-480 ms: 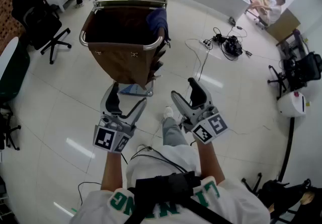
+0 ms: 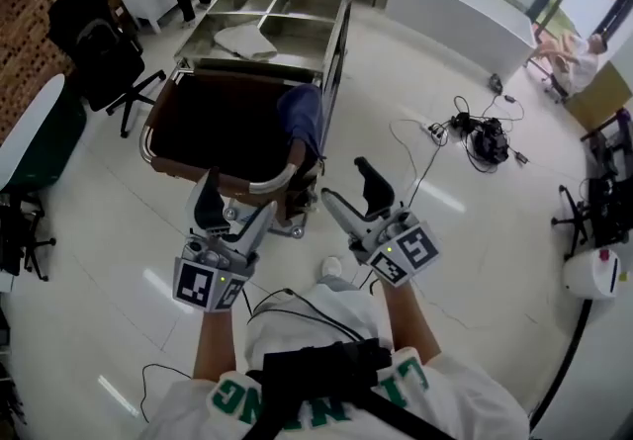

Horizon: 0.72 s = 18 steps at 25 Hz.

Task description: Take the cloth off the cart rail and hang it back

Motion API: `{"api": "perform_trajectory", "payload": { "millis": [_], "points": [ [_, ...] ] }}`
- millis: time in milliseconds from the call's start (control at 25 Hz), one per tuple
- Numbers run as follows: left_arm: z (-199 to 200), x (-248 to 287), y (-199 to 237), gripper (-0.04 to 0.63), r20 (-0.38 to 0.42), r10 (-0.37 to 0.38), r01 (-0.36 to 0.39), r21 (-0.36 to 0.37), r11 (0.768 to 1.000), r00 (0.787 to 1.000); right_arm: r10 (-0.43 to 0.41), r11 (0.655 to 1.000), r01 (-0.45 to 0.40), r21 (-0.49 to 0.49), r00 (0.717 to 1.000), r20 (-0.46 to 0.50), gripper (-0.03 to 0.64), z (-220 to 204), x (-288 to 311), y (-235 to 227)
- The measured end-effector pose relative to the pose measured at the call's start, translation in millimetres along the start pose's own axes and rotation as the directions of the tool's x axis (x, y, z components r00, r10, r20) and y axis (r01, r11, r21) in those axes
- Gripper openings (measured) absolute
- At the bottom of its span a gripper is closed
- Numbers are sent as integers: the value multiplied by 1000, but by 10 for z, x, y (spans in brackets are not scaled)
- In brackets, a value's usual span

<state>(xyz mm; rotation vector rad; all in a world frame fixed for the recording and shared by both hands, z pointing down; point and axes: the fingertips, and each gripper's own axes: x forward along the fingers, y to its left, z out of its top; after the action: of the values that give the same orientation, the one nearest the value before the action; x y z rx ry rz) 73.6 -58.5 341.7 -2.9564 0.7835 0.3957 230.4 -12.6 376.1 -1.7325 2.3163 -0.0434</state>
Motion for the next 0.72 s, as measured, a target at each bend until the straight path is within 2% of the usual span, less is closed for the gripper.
{"api": "perform_trajectory", "payload": {
  "millis": [160,280,360,440,520,560,640,720],
  "points": [
    [-40,378,121,410,-2,75,-75,29,997,997,108,994,-107,29,994,-22,353,26,386,-301],
    [-112,446,310,410,-18,106,-105,35,994,994,188,982,-187,19,982,-30,354,17,635,-236],
    [-175,467,456,410,-32,111,-110,28,994,993,210,978,-211,-2,977,-35,354,10,758,-178],
    [-225,490,576,410,-41,99,-98,32,995,994,156,988,-156,11,986,-58,354,-74,860,-278],
    [-230,518,686,402,-32,93,-92,27,995,995,51,997,-43,62,990,-135,351,-306,964,-541],
    [-233,530,737,402,-27,92,-92,18,996,995,9,997,8,83,978,-207,348,-491,1028,-687],
    [-266,554,796,400,-29,79,-79,11,997,996,-33,991,76,107,934,-356,348,-894,1173,-941],
    [-290,564,796,400,-34,55,-55,17,998,998,-44,980,117,159,913,-405,348,-1133,1326,-1109]
  ]
}}
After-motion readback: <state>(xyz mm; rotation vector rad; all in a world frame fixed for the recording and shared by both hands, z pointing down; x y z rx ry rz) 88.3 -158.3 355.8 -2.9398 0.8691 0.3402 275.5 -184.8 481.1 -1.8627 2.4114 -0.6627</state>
